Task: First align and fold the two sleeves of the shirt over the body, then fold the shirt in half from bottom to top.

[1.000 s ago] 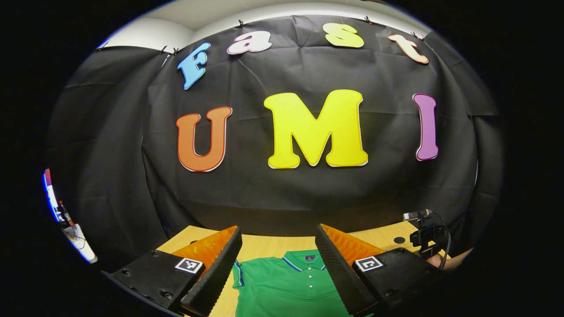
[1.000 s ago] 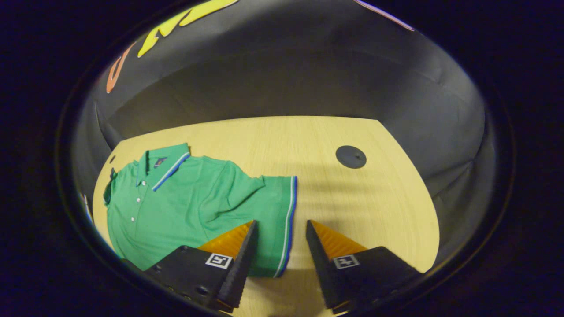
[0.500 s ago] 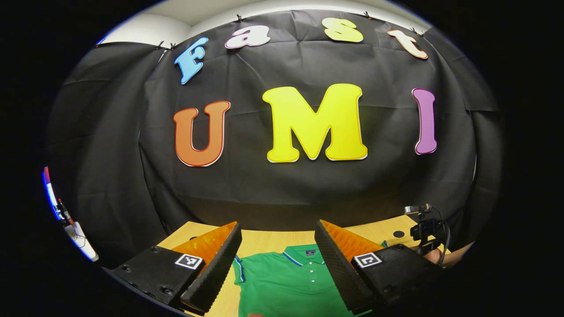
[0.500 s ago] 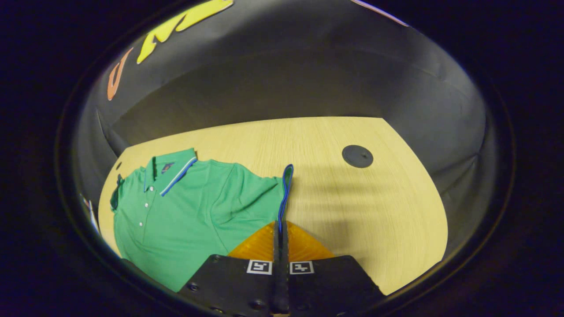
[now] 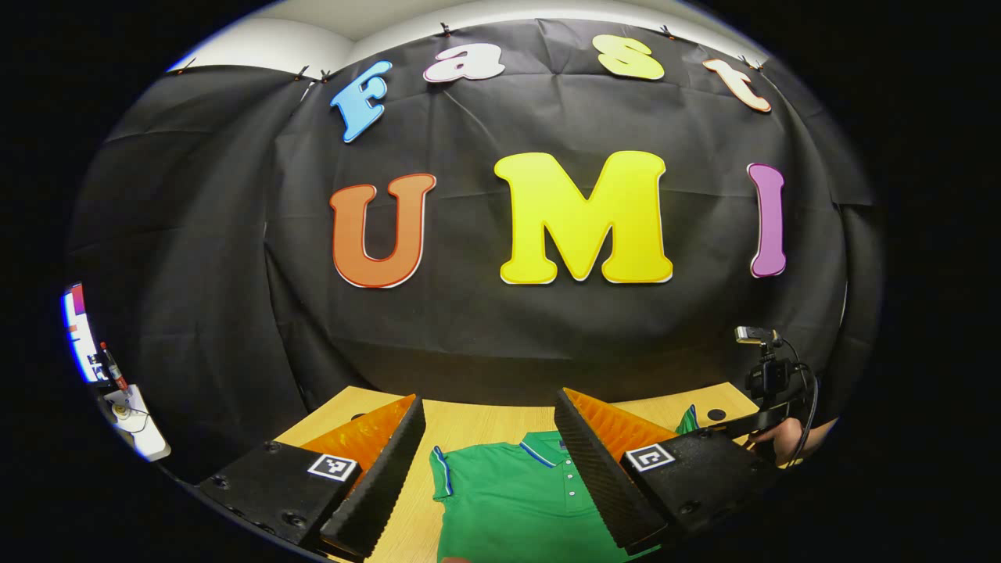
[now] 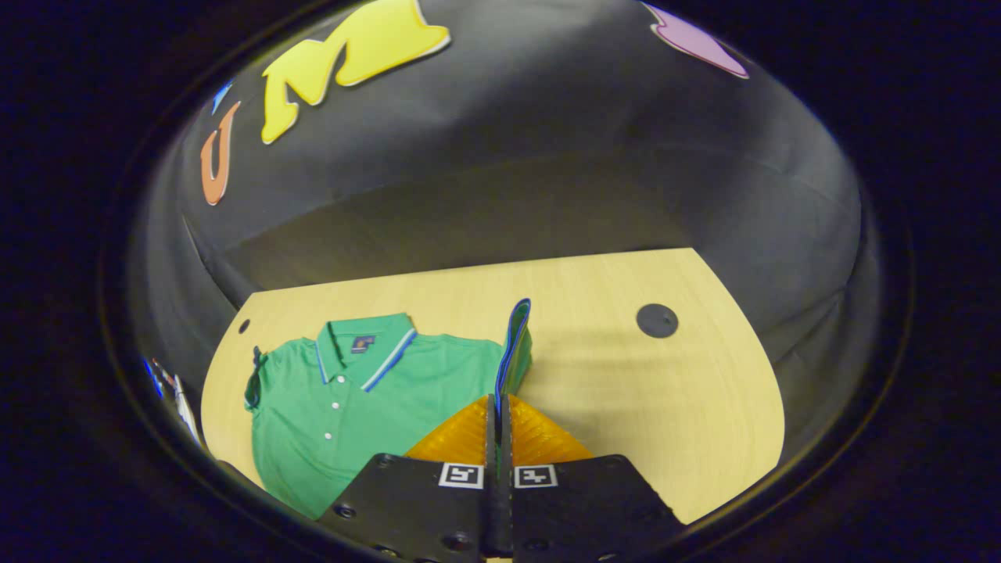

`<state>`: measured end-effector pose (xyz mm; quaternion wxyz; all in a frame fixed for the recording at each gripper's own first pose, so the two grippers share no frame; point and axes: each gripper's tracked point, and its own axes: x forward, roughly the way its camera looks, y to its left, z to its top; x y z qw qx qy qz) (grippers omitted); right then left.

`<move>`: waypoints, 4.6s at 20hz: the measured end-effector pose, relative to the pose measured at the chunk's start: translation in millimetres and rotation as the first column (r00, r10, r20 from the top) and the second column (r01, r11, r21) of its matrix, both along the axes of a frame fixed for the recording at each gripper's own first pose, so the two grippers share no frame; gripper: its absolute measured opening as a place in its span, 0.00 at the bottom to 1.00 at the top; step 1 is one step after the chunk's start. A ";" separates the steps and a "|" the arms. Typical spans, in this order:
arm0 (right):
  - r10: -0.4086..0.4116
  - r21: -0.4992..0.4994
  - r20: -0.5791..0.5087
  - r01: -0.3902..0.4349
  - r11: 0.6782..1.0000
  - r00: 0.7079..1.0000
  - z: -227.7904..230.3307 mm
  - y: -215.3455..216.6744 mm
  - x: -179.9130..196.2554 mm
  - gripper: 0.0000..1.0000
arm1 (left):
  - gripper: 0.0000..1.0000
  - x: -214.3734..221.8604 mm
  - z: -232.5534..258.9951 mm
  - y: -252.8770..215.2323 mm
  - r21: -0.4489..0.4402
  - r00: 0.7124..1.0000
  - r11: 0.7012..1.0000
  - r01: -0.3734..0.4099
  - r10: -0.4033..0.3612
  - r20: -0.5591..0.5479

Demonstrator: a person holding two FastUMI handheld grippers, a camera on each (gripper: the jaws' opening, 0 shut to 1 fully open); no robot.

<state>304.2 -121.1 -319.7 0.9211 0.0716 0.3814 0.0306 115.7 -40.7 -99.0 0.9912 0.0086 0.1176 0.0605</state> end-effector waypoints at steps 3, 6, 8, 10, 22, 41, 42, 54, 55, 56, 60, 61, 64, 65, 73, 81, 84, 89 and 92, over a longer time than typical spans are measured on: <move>0.063 -0.015 0.000 -0.063 0.998 0.998 8.4 49.2 4.2 0.00 | 1.00 -12.7 -1.1 22.3 -0.009 0.999 0.999 -0.041 0.041 -0.001; 0.114 -0.026 -0.026 -0.114 0.993 0.993 -3.9 96.2 6.5 0.00 | 1.00 -28.1 1.5 49.6 0.002 0.996 0.996 -0.093 0.093 -0.002; 0.130 -0.040 -0.051 -0.132 0.990 0.990 -18.6 119.9 9.3 0.00 | 1.00 -39.4 4.2 69.3 0.020 0.992 0.992 -0.126 0.126 -0.003; 0.133 -0.037 -0.077 -0.136 0.990 0.988 -30.9 139.1 10.9 0.00 | 1.00 -48.0 3.8 86.1 0.036 0.988 0.987 -0.155 0.156 -0.009; 0.082 0.003 0.059 -0.083 0.997 0.995 26.8 163.5 -31.4 0.96 | 1.00 -45.1 -11.8 114.5 0.001 0.993 0.993 -0.116 0.116 -0.023; -0.071 -0.189 0.232 0.116 0.975 0.970 167.1 37.4 -204.8 0.97 | 1.00 98.3 -250.3 96.1 -0.143 0.898 0.985 0.100 -0.152 -0.414; -0.089 -0.194 0.218 0.132 0.972 0.972 163.9 31.2 -209.1 0.96 | 1.00 98.6 -263.2 96.7 -0.150 0.887 0.984 0.094 -0.151 -0.437; -0.222 -0.095 0.083 0.229 0.969 0.972 125.8 21.5 -223.0 0.98 | 0.87 95.8 -338.0 98.1 -0.134 0.796 0.988 0.078 -0.142 -0.589; -0.226 -0.083 0.075 0.232 0.969 0.971 123.1 23.4 -222.0 0.95 | 0.74 93.5 -339.3 98.9 -0.131 0.789 0.988 0.079 -0.142 -0.598; -0.228 -0.073 0.068 0.233 0.970 0.971 121.2 25.8 -223.2 0.95 | 0.80 94.3 -338.9 101.5 -0.132 0.789 0.987 0.089 -0.151 -0.595; -0.219 0.000 0.022 0.219 0.976 0.976 106.9 41.8 -224.1 0.96 | 0.33 91.3 -335.7 107.3 -0.158 0.779 0.980 0.117 -0.189 -0.598; -0.220 0.008 0.007 0.220 0.976 0.976 102.7 43.5 -224.8 0.97 | 0.23 90.0 -333.6 103.3 -0.188 0.774 0.973 0.138 -0.224 -0.593; -0.214 0.005 0.011 0.214 0.977 0.977 99.7 46.0 -222.6 0.96 | 0.11 91.7 -329.3 91.7 -0.285 0.774 0.946 0.153 -0.294 -0.561; -0.206 0.000 0.015 0.206 0.979 0.979 100.4 47.0 -221.4 0.96 | 0.08 92.9 -325.1 93.5 -0.290 0.780 0.946 0.145 -0.290 -0.555; -0.178 0.029 0.029 0.177 0.984 0.984 107.5 53.3 -214.5 0.96 | 0.08 111.1 -276.9 90.9 -0.216 0.811 0.960 0.179 -0.268 -0.520; -0.208 0.031 0.045 0.207 0.978 0.977 114.3 32.4 -236.7 0.94 | 0.08 116.3 -253.1 7.0 -0.216 0.803 0.955 0.206 -0.291 -0.521; -0.231 0.020 0.052 0.230 0.973 0.972 118.4 15.1 -249.7 0.96 | 0.08 117.3 -257.7 -34.8 -0.231 0.790 0.949 0.217 -0.309 -0.529; -0.293 0.009 0.055 0.293 0.956 0.954 121.5 -21.4 -266.3 0.96 | 0.10 119.4 -275.4 -93.8 -0.225 0.763 0.939 0.259 -0.342 -0.549; -0.324 -0.006 0.083 0.326 0.945 0.942 130.4 -37.8 -267.9 0.96 | 0.17 120.2 -273.2 -117.8 -0.249 0.764 0.927 0.280 -0.372 -0.526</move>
